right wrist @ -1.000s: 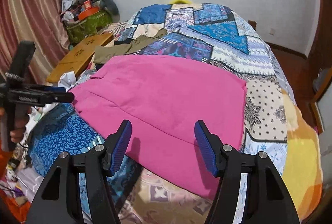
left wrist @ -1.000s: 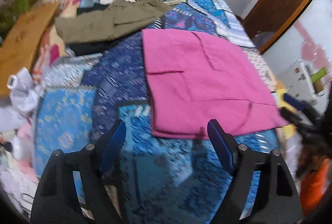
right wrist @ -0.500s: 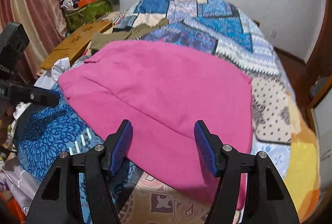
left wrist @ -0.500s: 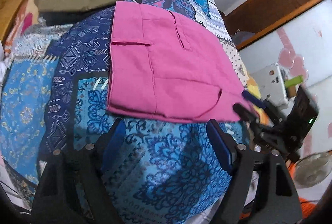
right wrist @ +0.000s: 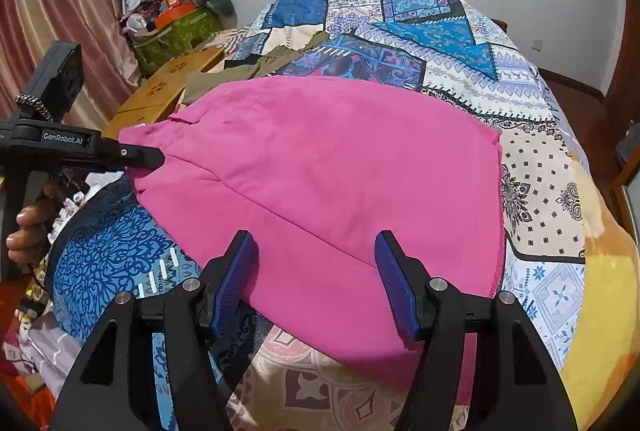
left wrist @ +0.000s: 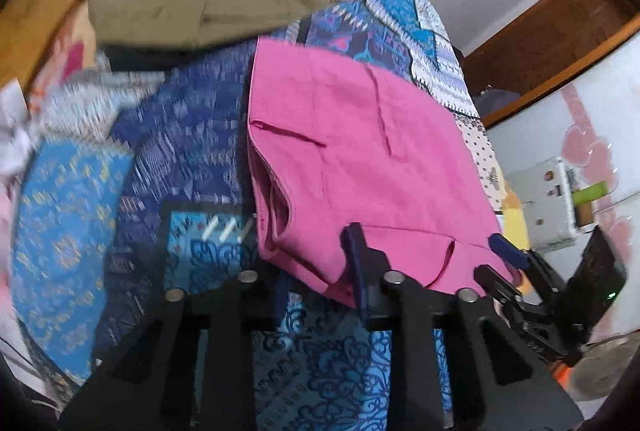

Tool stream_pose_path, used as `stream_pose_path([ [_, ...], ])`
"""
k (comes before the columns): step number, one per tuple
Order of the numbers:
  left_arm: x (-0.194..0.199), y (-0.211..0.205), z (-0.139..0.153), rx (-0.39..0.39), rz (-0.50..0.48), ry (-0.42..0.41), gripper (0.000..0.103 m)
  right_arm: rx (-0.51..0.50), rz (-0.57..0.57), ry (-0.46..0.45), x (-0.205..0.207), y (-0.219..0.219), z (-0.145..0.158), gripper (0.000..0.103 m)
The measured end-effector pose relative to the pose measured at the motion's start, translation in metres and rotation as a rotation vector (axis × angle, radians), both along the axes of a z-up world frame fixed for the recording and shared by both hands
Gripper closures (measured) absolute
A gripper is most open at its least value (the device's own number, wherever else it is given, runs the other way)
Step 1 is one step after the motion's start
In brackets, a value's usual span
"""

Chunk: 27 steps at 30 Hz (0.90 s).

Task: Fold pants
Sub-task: 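Grasp the pink pants edge with the left gripper and lift it, then fold the lifted pink pants over onto themselves with the left gripper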

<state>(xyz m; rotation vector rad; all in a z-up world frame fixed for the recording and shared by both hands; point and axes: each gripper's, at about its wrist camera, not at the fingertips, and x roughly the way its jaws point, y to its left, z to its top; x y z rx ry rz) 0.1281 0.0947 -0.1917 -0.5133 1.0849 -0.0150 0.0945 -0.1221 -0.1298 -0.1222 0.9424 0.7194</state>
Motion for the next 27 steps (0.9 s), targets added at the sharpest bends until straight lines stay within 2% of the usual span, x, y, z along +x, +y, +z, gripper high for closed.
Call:
stream_pose_path([
  [4,-0.005,-0.021,0.025,0.194,-0.019,-0.094,0.084,0.020,-0.013,-0.003,-0.002,-0.005,0.004,0.044],
  [9,-0.025,-0.048,0.071,0.453,-0.067,-0.251,0.085,0.042,-0.073,-0.009,-0.001,-0.026,0.008,0.044],
  [11,-0.028,-0.055,0.083,0.500,-0.088,-0.285,0.085,0.042,-0.107,-0.002,0.001,-0.037,0.008,0.044],
  [16,-0.024,-0.073,0.105,0.508,-0.159,-0.345,0.086,0.041,-0.163,0.013,0.004,-0.060,0.006,0.044],
  [21,-0.009,-0.106,0.117,0.460,-0.247,-0.386,0.087,0.014,-0.143,0.033,0.002,-0.061,-0.005,0.044],
  [27,0.016,-0.142,0.123,0.364,-0.348,-0.381,0.089,0.078,-0.156,0.068,0.004,-0.069,-0.010,0.044],
])
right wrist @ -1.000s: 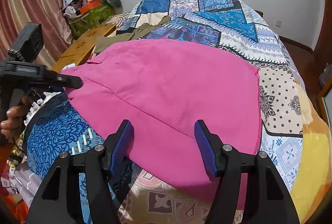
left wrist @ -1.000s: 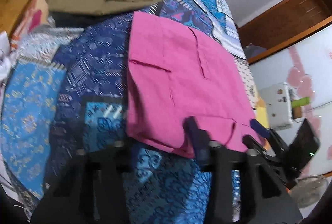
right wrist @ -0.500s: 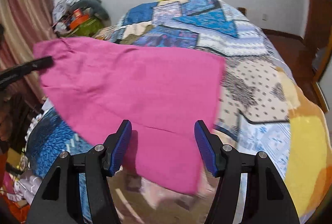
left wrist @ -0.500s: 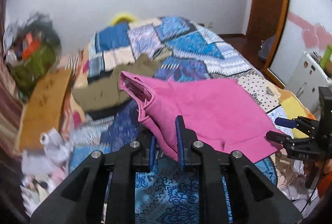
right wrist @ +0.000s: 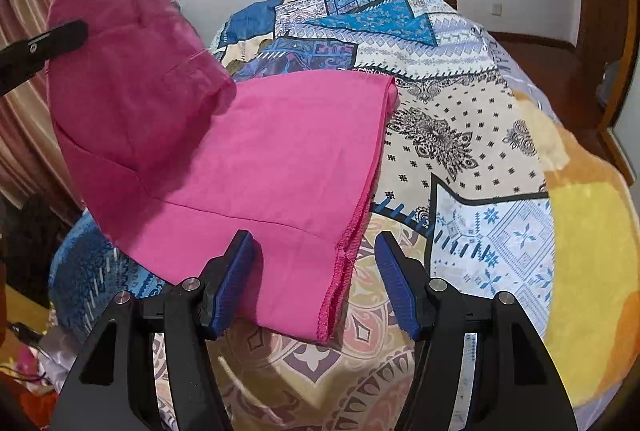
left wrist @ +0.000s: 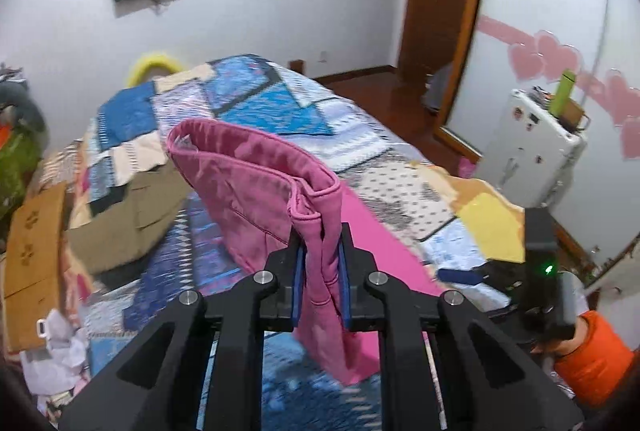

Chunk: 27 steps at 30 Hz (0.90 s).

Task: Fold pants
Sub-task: 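Fold the lifted pink pants over onto themselves with the left gripper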

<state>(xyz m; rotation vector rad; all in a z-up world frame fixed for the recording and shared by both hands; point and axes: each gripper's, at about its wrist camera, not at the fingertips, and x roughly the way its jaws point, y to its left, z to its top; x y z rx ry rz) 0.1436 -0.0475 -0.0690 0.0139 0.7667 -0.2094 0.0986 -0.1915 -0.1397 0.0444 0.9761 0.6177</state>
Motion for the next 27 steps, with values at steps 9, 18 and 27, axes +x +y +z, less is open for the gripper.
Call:
stream_pose_path([
  [9,0.036,-0.027,-0.019,-0.154,-0.080,0.136,0.089,0.023,0.003,0.001,0.001,-0.002,-0.002,0.044],
  [18,0.053,-0.054,-0.048,-0.203,-0.140,0.245,0.089,0.036,-0.003,0.001,0.002,-0.004,-0.005,0.044],
  [27,0.051,-0.068,-0.052,-0.099,-0.174,0.268,0.055,0.030,-0.015,-0.002,0.001,-0.004,-0.002,0.043],
])
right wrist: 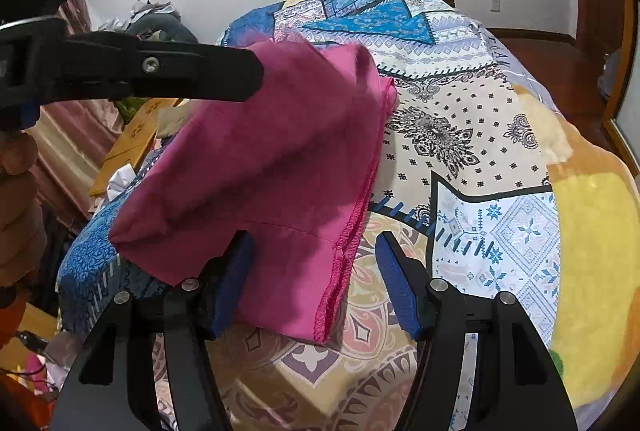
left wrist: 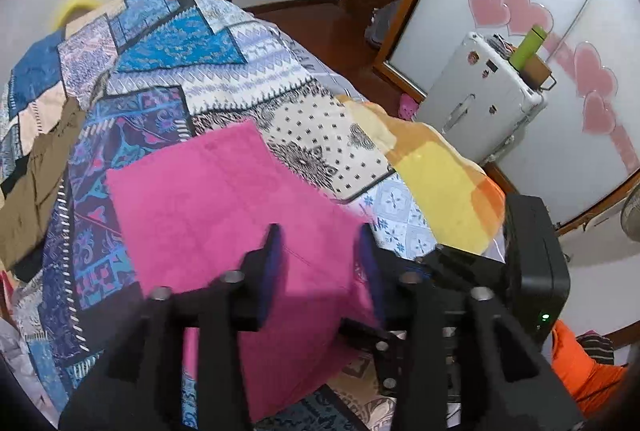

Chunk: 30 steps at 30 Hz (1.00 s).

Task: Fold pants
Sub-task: 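Fold the lifted pink pants over onto themselves with the left gripper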

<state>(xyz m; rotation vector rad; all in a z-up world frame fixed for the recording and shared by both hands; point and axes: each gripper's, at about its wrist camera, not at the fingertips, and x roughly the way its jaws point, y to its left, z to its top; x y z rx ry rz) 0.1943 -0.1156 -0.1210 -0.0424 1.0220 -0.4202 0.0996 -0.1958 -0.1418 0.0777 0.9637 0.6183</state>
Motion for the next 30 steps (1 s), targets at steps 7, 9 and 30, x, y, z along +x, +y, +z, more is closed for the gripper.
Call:
stream_pose_path([
  [7,0.016,0.043,0.010,0.078,0.110,-0.089,0.030,-0.015,-0.020,-0.029,-0.002,-0.009,0.009,0.043],
  [9,0.026,0.057,0.007,0.123,0.138,-0.095,0.030,-0.024,-0.033,-0.032,-0.003,-0.014,0.010,0.043],
  [30,0.113,0.123,-0.097,0.272,0.228,0.103,0.027,-0.051,-0.164,0.012,0.014,-0.049,0.005,0.043],
])
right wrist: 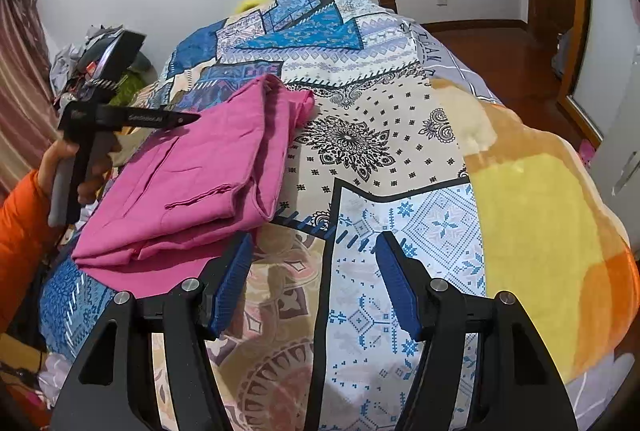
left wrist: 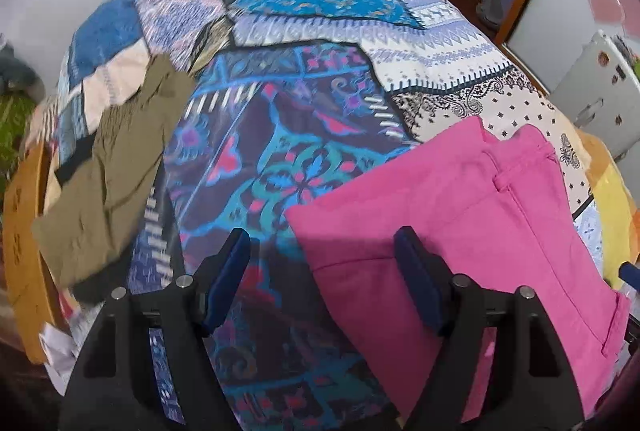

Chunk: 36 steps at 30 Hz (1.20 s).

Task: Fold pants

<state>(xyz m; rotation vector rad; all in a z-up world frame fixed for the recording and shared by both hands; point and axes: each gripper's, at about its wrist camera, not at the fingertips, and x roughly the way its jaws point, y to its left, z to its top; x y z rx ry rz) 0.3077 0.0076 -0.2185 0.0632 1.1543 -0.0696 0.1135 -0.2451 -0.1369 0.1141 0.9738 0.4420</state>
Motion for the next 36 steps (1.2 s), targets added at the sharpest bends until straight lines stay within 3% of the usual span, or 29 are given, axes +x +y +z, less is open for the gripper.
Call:
stream_pose_path([
  [12,-0.082,0.049,0.015,0.092,0.067,-0.035,0.023,0.015,0.032,-0.052,-0.001,0.014,0.021,0.043],
  [19,-0.132,0.069,0.018,0.062,0.080,-0.025,0.023,0.038,0.116,-0.066,-0.007,0.044,0.030,0.041],
  [24,-0.154,0.065,0.024,0.044,0.075,-0.063,0.023,0.022,0.182,-0.100,-0.012,0.070,0.032,0.041],
  [31,-0.158,0.064,0.054,0.017,0.079,-0.169,0.061,0.012,0.232,-0.129,-0.004,0.095,0.035,0.044],
  [36,-0.139,0.054,0.076,-0.051,0.032,-0.218,0.069,0.009,0.302,-0.158,0.012,0.122,0.044,0.053],
])
